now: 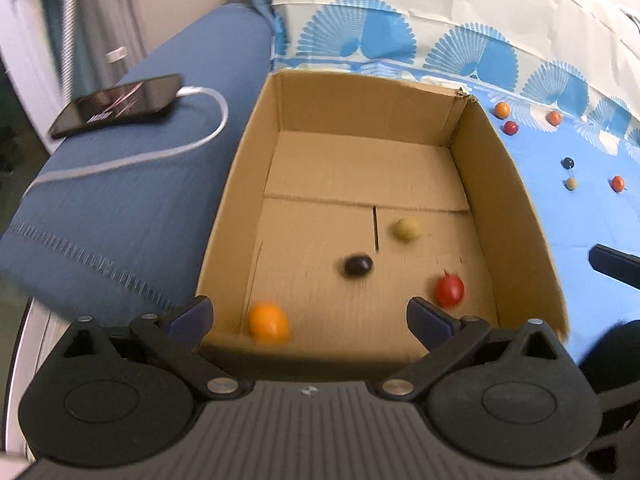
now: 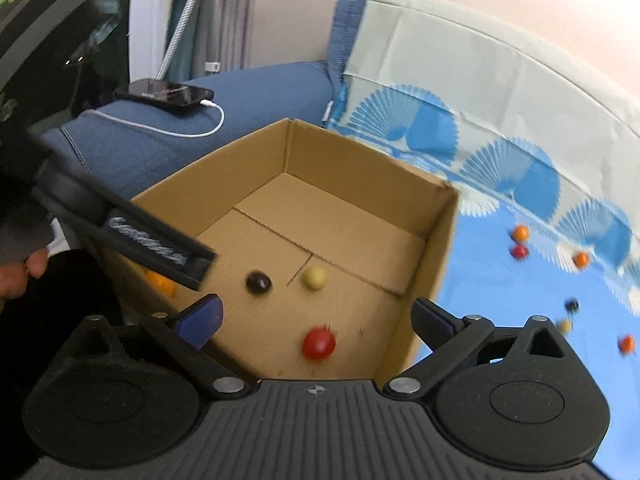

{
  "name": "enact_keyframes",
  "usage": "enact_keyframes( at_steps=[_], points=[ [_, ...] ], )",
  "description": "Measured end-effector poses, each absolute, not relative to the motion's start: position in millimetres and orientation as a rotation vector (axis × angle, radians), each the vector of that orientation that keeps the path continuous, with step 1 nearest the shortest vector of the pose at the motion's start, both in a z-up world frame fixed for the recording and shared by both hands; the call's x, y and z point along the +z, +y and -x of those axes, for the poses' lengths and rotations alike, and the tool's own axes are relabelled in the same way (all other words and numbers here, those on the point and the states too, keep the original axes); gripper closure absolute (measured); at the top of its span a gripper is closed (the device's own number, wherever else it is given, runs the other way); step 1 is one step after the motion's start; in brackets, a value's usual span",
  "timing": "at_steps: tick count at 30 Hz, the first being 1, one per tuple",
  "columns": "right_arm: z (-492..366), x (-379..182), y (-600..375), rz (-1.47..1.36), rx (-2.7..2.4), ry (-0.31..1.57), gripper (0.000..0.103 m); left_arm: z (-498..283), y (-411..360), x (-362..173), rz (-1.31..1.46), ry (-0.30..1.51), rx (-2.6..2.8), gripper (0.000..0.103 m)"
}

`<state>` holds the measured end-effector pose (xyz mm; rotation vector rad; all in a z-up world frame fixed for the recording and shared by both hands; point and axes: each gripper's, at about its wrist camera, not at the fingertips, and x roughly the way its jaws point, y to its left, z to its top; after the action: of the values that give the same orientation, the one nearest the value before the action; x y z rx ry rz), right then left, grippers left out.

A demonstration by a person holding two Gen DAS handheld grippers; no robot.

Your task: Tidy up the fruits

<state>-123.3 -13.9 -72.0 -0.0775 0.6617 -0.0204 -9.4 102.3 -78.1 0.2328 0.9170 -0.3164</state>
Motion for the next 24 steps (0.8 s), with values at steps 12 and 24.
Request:
enact_keyframes(
  at_steps=[12,24],
  points=[
    [185,-57,-9,-0.054,-0.079,0.629,0.001,82,117,-54,-0.217,0.845,-0.302,0.000],
    [215,-43,-4,-0.037,-0.106,0.552,0.001,108,112,-41,-0.237,0.783,-0.301,0.000]
  ],
)
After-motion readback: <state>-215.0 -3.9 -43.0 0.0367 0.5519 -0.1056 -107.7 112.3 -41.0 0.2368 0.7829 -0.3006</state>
